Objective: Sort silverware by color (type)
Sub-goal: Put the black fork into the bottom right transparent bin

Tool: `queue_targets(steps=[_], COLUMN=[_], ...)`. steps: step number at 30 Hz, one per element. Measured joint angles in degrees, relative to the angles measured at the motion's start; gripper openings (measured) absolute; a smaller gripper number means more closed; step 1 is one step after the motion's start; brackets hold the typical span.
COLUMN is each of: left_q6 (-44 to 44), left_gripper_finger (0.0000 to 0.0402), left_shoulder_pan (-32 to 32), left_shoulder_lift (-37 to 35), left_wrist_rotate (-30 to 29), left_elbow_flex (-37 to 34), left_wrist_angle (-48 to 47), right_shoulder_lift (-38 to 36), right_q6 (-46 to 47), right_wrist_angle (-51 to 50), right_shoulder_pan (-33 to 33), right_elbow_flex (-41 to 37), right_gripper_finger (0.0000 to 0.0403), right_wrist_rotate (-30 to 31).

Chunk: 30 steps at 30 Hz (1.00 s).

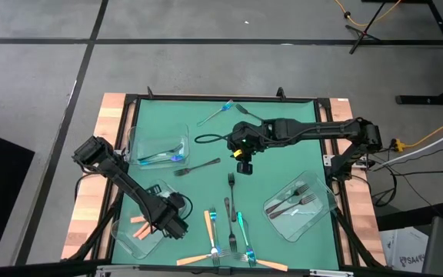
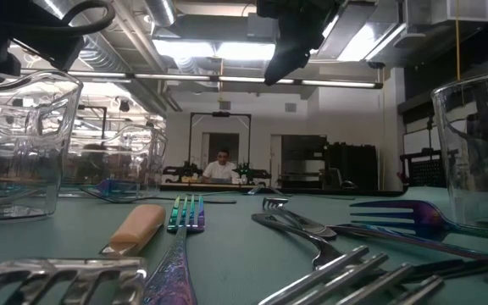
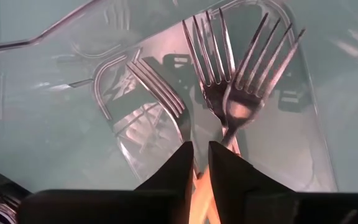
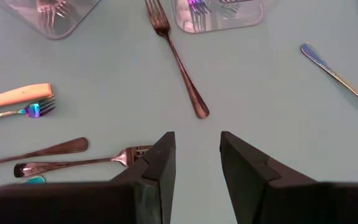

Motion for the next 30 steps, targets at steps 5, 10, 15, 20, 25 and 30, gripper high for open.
queue_targets(steps=[5, 10, 15, 20, 25, 30], left_q6=[0.00, 0.00, -0.07, -0.97, -1.06, -1.11], left_gripper_finger=[0.0057, 0.0059, 0.0059, 0.0059, 0.0059, 0.0059], left_shoulder_pan=[0.02, 0.00, -0.17, -0.17, -0.17, -0.17], left_shoulder_lift=[0.00, -0.63, -3.34, -7.78, -12.01, -15.05], left_wrist_rotate=[0.49, 3.93, 5.31, 4.96, 4.65, 1.85], left_elbow_flex=[0.00, 0.00, 0.00, 0.00, 0.00, 0.00], left_wrist_angle=[-0.04, -1.40, -2.84, -2.92, -2.91, -2.90], right_shoulder_lift=[0.00, 0.00, 0.00, 0.00, 0.00, 0.00], right_q6=[0.01, 0.00, -0.20, 0.09, 0.80, 7.74], right_wrist_angle=[0.00, 0.00, -0.02, -0.01, 0.44, 1.60], right_shoulder_pan=[0.00, 0.00, 0.02, 0.07, 2.48, 7.07], right_elbow_flex=[0.00, 0.00, 0.00, 0.00, 0.00, 0.00], right_gripper_finger=[0.0113, 0.0113, 0.0113, 0.0113, 0.0113, 0.0113], right_wrist_rotate=[0.00, -0.02, -0.08, -4.44, -4.52, -1.23])
